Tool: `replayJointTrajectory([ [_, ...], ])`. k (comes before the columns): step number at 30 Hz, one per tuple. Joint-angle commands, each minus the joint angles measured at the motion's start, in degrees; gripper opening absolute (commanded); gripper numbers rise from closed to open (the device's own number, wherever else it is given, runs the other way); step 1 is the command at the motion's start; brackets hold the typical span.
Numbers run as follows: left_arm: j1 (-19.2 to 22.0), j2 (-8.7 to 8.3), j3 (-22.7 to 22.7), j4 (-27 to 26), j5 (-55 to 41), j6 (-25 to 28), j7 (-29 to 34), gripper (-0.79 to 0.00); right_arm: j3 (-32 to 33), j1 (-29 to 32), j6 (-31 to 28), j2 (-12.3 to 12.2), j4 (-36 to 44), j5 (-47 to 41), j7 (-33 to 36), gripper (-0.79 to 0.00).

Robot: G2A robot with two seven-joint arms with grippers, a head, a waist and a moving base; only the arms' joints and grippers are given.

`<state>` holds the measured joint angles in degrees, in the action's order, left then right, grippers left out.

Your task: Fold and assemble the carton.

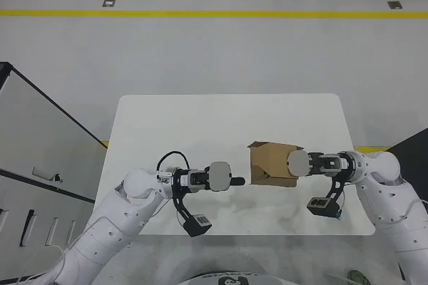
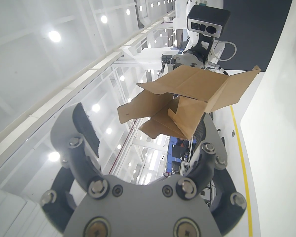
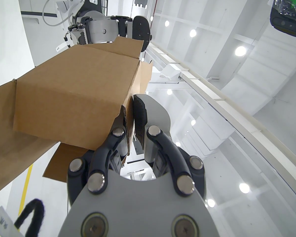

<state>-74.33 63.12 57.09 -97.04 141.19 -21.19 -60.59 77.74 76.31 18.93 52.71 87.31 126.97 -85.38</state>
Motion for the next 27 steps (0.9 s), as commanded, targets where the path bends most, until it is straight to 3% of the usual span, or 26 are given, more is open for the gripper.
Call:
replayJointTrajectory([
  [1, -0.17, 0.01, -0.12, -0.37, 0.53, 0.18, 0.74, 0.0, -0.02, 0.07, -0.07, 0.01, 0.02, 0.0, 0.41, -0.785],
  [10, -1.28, -0.59, 1.69, -1.56, 4.67, -3.07, -0.17, 0.0, 0.24, 0.75, 0.29, 0.47, 0.51, -3.44, 0.3, -0.785],
  [21, -1.16, -0.83, 2.24, -3.03, 9.26, -2.89, 1.24, 0.0, 0.5, 1.36, -0.42, 0.53, -0.62, -2.02, 2.81, -0.785],
  [23, -1.35, -1.06, 2.88, -3.73, 11.7, -2.15, 1.94, -0.394, 0.69, 1.48, -0.24, 0.48, -1.34, -1.35, 2.81, -0.785],
  [24, -1.51, -1.18, 3.22, -4.15, 12.65, -1.89, 2.26, -0.471, 0.81, 1.55, -0.08, 0.48, -1.65, -1.5, 2.61, -0.785],
  [26, -1.87, -1.44, 3.98, -4.77, 14.95, -1.27, 2.83, -0.785, 0.98, 1.6, 0.64, 0.43, -2.02, -1.12, 1.58, -0.785],
  [27, -1.94, -1.61, 4.41, -5.15, 16.73, -0.89, 3.03, -0.785, 1.03, 1.68, 0.98, 0.44, -2.33, -1.25, 1.18, -0.785],
])
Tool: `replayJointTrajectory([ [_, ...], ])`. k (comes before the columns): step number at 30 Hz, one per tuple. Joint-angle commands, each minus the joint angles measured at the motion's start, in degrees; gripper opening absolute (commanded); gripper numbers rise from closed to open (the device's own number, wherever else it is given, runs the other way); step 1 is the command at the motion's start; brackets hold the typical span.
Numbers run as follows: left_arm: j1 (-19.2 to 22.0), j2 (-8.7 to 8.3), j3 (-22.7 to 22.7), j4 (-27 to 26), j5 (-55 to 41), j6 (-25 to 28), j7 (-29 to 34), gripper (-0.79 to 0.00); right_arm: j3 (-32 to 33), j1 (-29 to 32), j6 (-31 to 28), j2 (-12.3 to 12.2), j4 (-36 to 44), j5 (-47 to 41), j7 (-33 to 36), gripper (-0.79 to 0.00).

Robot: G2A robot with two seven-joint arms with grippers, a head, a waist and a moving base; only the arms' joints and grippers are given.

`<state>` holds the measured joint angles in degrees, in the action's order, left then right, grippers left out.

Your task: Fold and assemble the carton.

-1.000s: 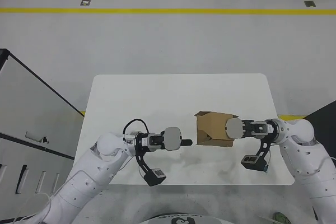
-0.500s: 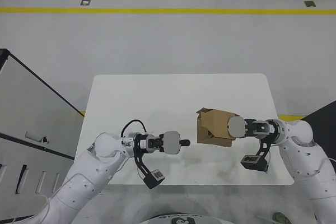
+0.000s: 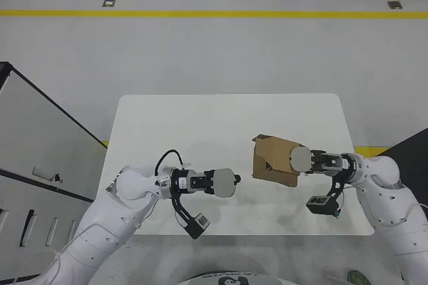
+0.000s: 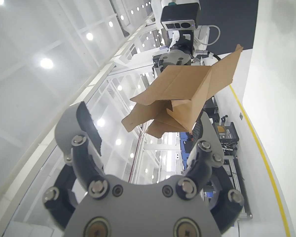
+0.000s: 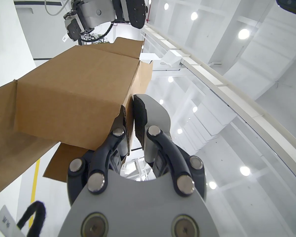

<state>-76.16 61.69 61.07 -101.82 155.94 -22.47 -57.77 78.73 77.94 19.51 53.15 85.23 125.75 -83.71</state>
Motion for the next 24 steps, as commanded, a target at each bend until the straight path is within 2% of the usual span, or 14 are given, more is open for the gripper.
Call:
replayJointTrajectory([
  [1, -0.38, -0.31, 0.86, -0.62, 3.71, 0.83, 0.97, -0.785, 0.11, -0.13, 0.42, -0.01, 0.16, 0.38, -0.64, -0.785],
  [7, -0.75, -0.38, 1.12, -0.63, 4.46, 1.27, 1.86, -0.785, 0.32, -0.23, 0.72, -0.05, 0.38, 1.25, -0.35, -0.785],
  [9, -0.28, -0.56, 1.1, -1.32, 9.67, 2.87, 2.46, -0.785, 0.31, -0.19, 0.68, -0.04, 0.42, 1.38, 0.06, -0.785],
  [14, -0.43, -0.77, 0.53, -3.36, 14.53, 4.27, 3.69, -0.785, -0.13, 0.35, 0.95, 0.02, -1.25, 3.28, 2.65, -0.785],
  [24, -0.1, -0.82, -1.72, -5.04, 17.01, 5.7, 4.79, -0.785, -1.45, 0.44, 2.17, 0.22, -2.39, 5.48, 4.14, -0.785],
])
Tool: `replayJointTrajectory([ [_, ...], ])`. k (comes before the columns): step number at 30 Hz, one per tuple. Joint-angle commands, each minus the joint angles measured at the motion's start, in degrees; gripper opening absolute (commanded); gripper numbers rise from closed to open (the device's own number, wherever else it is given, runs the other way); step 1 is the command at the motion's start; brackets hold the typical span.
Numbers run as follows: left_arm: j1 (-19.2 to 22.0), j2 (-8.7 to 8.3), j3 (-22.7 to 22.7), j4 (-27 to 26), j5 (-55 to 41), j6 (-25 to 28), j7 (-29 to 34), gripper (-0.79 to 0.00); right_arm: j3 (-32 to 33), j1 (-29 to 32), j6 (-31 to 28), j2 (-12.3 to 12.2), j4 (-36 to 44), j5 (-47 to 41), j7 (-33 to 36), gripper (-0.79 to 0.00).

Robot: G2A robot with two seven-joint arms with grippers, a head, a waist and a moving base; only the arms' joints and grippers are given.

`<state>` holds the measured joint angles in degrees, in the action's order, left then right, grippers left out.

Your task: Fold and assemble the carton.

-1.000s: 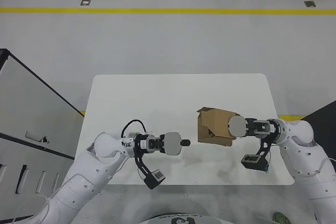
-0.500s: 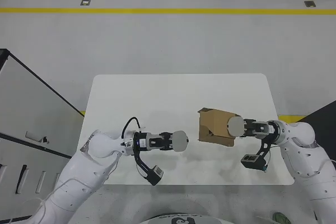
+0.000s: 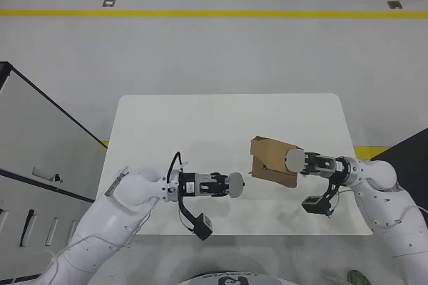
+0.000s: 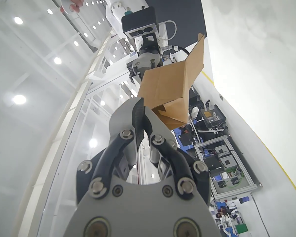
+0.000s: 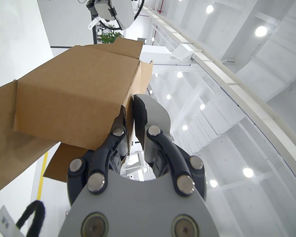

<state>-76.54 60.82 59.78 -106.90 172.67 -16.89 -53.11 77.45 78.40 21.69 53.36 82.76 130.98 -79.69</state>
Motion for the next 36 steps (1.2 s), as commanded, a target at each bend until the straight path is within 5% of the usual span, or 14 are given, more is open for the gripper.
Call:
replayJointTrajectory([
  [1, 0.55, 0.11, -0.83, 0.11, 0.46, 0.23, 0.35, -0.785, -0.33, -0.04, 0.07, 0.05, 0.11, 0.36, 0.29, -0.785],
  [25, 5.62, 0.96, -7.1, 2.82, 0.64, 1.74, 0.5, -0.785, -1.68, -0.06, -0.34, -0.03, 3.12, 1.55, -3.25, -0.785],
  [36, 6.05, 0.53, -6.05, 2.92, 0.69, 2.08, 0.9, -0.785, -1.75, 0.03, -0.62, -0.18, 3.24, 1.93, -3.53, -0.785],
])
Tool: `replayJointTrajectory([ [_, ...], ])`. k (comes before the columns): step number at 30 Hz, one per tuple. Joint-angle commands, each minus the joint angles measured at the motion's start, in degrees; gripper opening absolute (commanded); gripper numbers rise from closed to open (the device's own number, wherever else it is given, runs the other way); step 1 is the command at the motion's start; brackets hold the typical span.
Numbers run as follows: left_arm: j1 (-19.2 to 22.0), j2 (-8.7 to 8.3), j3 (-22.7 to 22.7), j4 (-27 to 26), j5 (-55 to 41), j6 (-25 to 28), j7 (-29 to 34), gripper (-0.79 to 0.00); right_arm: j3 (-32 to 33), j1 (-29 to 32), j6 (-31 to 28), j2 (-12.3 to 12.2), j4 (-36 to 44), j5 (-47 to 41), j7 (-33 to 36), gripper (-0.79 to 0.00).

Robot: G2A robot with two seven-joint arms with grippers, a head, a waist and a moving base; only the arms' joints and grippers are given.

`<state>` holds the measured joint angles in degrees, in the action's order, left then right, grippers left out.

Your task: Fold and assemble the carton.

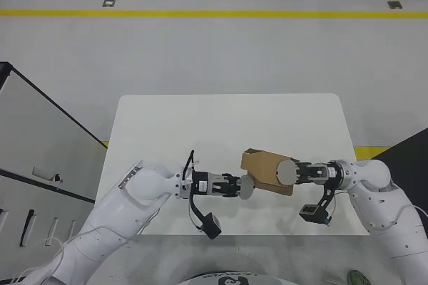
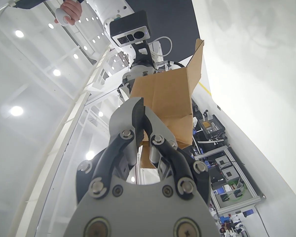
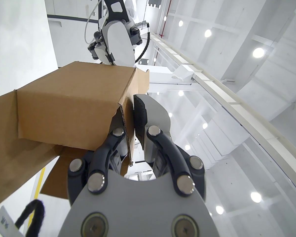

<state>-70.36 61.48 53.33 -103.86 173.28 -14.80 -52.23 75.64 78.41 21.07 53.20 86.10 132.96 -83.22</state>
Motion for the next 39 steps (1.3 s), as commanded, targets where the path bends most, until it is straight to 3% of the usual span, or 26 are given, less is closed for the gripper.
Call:
replayJointTrajectory([
  [1, -0.29, -0.24, 0.81, -0.24, 0.16, 0.04, 0.11, -0.785, 0.14, 0.01, -0.02, -0.05, -0.14, 0.04, -0.02, -0.785],
  [11, -1.78, -1.09, 3.23, -1.16, 0.38, -0.06, 0.27, -0.785, 0.27, 0.04, -0.77, -0.18, 0.24, -0.57, -0.77, -0.785],
  [32, 1.11, -0.49, -1.36, 0.85, -1.65, -1.18, -1.13, -0.785, -1.32, -0.89, -1.51, -0.1, 0.64, -0.23, -1.51, -0.785],
  [39, 1.68, -0.7, -0.61, 1.39, -1.63, -0.96, -0.89, -0.785, -1.27, -0.98, -1.61, -0.14, 0.29, -0.45, -1.61, -0.785],
])
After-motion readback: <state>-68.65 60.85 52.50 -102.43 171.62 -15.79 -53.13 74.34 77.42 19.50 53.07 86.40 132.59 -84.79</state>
